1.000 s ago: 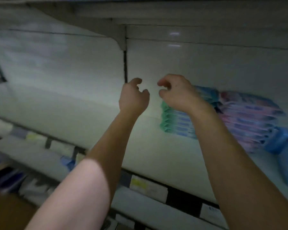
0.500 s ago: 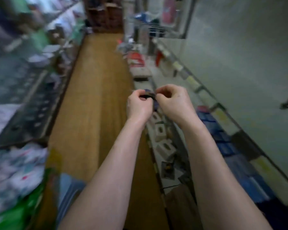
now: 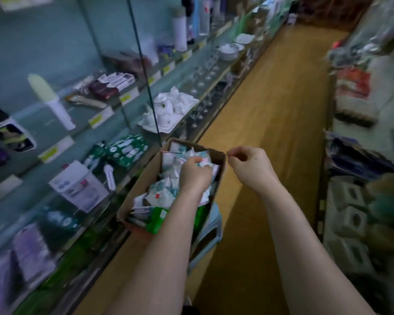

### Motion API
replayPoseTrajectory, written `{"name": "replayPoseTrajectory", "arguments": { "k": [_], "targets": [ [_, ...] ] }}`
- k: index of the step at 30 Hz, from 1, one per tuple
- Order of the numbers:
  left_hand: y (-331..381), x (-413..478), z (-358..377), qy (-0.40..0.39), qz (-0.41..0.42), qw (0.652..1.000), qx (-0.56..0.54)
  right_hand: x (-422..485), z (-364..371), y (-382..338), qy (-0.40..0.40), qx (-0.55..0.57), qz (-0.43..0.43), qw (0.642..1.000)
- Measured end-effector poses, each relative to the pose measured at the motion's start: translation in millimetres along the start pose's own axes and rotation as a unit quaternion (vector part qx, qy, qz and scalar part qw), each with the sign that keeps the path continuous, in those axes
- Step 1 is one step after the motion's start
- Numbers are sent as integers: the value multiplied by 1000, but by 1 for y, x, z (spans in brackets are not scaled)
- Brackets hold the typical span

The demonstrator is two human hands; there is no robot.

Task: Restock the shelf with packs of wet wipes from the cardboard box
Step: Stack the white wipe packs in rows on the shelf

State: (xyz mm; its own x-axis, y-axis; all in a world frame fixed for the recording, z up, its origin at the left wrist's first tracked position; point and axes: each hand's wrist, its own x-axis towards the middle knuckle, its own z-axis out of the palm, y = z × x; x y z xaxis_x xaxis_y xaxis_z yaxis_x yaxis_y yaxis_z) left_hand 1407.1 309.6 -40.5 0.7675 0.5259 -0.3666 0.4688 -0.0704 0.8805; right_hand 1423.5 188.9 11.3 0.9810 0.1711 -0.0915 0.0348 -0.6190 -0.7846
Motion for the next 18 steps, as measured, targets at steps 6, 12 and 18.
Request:
{"name": "replayPoseTrajectory", "arguments": {
  "k": [6, 12, 18],
  "targets": [
    [-31, 54, -67, 51, -85, 994, -47, 39, 66, -9, -62, -9, 22, 998],
    [-69, 84, -87, 54, -171, 982, -58, 62, 112, 13, -146, -31, 67, 986],
    [-98, 102, -83, 63, -250, 965, -52, 88, 154, 45, -281, -75, 82, 953]
  ]
}}
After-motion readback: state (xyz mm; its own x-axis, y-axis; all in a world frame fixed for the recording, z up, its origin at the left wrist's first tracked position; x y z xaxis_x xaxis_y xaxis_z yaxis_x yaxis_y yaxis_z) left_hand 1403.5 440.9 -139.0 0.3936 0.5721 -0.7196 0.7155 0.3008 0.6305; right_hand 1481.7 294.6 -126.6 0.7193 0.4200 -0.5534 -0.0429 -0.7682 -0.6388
